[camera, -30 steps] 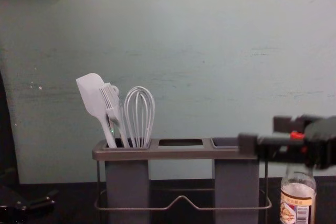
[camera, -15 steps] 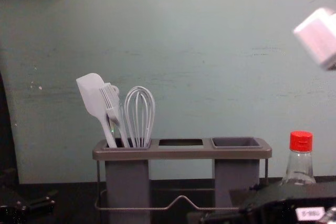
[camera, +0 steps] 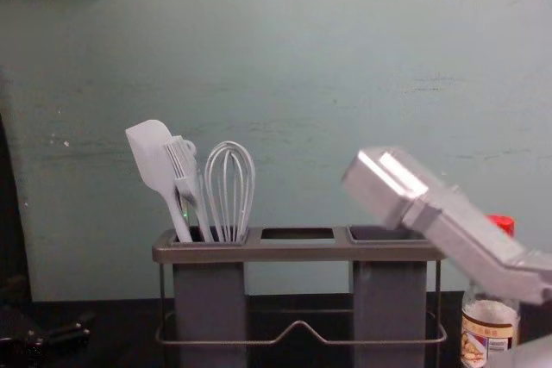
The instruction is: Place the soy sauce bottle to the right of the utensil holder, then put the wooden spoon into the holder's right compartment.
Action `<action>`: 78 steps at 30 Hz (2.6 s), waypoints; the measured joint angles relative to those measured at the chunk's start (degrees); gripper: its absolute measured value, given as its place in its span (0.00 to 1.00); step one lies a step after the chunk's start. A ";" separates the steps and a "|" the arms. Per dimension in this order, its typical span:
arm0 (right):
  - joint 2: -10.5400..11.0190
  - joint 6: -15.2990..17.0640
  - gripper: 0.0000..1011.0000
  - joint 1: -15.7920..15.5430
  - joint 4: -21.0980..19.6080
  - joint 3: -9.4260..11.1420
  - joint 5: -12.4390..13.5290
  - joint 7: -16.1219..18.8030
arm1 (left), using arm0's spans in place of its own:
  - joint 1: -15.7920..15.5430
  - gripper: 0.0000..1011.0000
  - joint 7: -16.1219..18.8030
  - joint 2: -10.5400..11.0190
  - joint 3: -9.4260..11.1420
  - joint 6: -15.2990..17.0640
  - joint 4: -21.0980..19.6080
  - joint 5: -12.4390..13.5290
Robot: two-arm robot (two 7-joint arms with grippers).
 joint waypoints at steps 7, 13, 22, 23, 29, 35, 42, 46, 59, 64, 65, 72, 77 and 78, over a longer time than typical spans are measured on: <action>-1.79 0.69 0.99 0.31 2.34 -0.32 -1.19 -0.41 | 0.00 0.99 0.00 0.00 0.00 0.00 0.00 0.00; -2.53 0.68 0.99 0.22 3.46 0.07 -1.86 -0.65 | 0.00 0.99 0.00 0.00 0.00 0.00 0.00 0.00; -3.94 0.04 0.99 0.46 5.29 1.02 -2.46 0.05 | 0.00 0.99 0.00 0.00 0.00 0.00 0.00 0.00; -4.20 -0.03 0.99 0.63 5.67 1.11 -2.59 0.20 | 0.00 0.99 0.00 0.00 0.00 0.00 0.00 0.00; -5.02 -0.65 0.99 1.29 7.05 1.23 -3.34 1.05 | 0.00 0.99 0.00 0.00 0.00 0.00 0.00 0.00; -5.75 -1.23 0.99 1.92 8.42 0.98 -4.43 1.80 | 0.00 0.99 0.00 0.00 0.00 0.00 0.00 0.00; -6.48 -1.46 0.99 2.43 9.55 0.72 -5.58 2.32 | 0.00 0.99 0.00 0.00 0.00 0.00 0.00 0.00; -6.86 -1.67 0.99 2.54 9.98 0.63 -6.45 2.62 | 0.00 0.99 0.00 0.00 0.00 0.00 0.00 0.00; -7.71 -2.27 0.99 3.00 11.64 0.35 -8.31 3.54 | 0.00 0.99 0.00 0.00 0.00 0.00 0.00 0.00; -7.69 -2.22 0.99 2.94 11.54 0.35 -8.26 3.49 | 0.00 0.99 0.00 0.00 0.00 0.00 0.00 0.00; -7.69 -2.21 0.99 2.94 11.52 0.36 -8.25 3.48 | 0.00 0.99 0.00 0.00 0.00 0.00 0.00 0.00; -7.66 -2.14 0.99 2.90 11.42 0.38 -8.21 3.34 | 0.00 0.99 0.00 0.00 0.00 0.00 0.00 0.00; -7.66 -2.10 0.90 2.88 11.36 0.41 -8.19 3.28 | 0.00 0.99 0.00 0.00 0.00 0.00 0.00 0.00; -7.65 -2.10 0.89 2.88 11.36 0.42 -8.19 3.27 | 0.00 0.99 0.00 0.00 0.00 0.00 0.00 0.00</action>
